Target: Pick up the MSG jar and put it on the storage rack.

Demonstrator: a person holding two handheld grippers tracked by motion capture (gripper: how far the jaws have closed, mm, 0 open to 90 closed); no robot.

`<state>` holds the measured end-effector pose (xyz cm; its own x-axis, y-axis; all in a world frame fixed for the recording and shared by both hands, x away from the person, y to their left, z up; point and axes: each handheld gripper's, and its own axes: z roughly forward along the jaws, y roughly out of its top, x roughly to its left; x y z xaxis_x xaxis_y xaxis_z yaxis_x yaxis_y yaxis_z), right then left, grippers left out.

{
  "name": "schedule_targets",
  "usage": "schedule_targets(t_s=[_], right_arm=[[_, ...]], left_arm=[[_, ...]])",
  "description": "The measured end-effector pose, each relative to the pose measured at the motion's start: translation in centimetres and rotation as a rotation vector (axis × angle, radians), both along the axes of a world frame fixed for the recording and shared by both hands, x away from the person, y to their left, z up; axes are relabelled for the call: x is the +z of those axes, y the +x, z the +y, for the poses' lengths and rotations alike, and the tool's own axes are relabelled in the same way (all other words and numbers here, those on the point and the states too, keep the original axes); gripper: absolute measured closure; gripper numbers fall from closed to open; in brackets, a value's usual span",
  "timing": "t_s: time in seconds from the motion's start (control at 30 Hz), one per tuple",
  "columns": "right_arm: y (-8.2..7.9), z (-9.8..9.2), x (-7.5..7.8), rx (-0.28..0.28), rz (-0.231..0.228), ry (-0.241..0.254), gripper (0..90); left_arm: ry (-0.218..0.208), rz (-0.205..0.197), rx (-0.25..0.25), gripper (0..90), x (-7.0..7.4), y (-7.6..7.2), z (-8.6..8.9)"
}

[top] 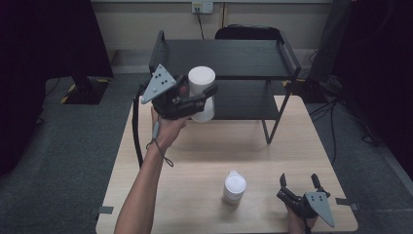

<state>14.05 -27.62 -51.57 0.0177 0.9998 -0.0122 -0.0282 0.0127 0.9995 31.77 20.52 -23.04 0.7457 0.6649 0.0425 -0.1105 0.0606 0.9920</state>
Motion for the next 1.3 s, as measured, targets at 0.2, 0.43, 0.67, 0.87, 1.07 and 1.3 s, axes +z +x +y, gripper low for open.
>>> schedule_targets(t_s=[0.2,0.43,0.67,0.87,1.07,1.3], right_arm=[[0.0,0.0,0.0,-0.002,-0.001,0.0,0.0],[0.0,0.0,0.0,-0.003,0.0,0.0,0.0],[0.0,0.0,0.0,-0.003,0.0,0.0,0.0],[0.0,0.1,0.0,-0.005,0.001,0.001,0.0],[0.1,0.0,0.0,-0.001,0.001,0.002,0.0],[0.0,0.0,0.0,0.0,0.001,0.001,0.0]], left_arm=[[-0.005,0.039,0.146,34.1,4.2,-0.2,-3.2],[-0.003,0.06,0.298,34.1,6.6,1.1,-5.9],[-0.011,0.083,0.396,34.1,7.2,3.4,-7.7],[-0.002,0.102,0.433,34.1,6.7,5.2,-8.3],[-0.003,0.102,0.439,34.1,6.1,6.3,-8.5],[0.021,0.131,0.449,34.2,7.0,6.2,-8.6]])
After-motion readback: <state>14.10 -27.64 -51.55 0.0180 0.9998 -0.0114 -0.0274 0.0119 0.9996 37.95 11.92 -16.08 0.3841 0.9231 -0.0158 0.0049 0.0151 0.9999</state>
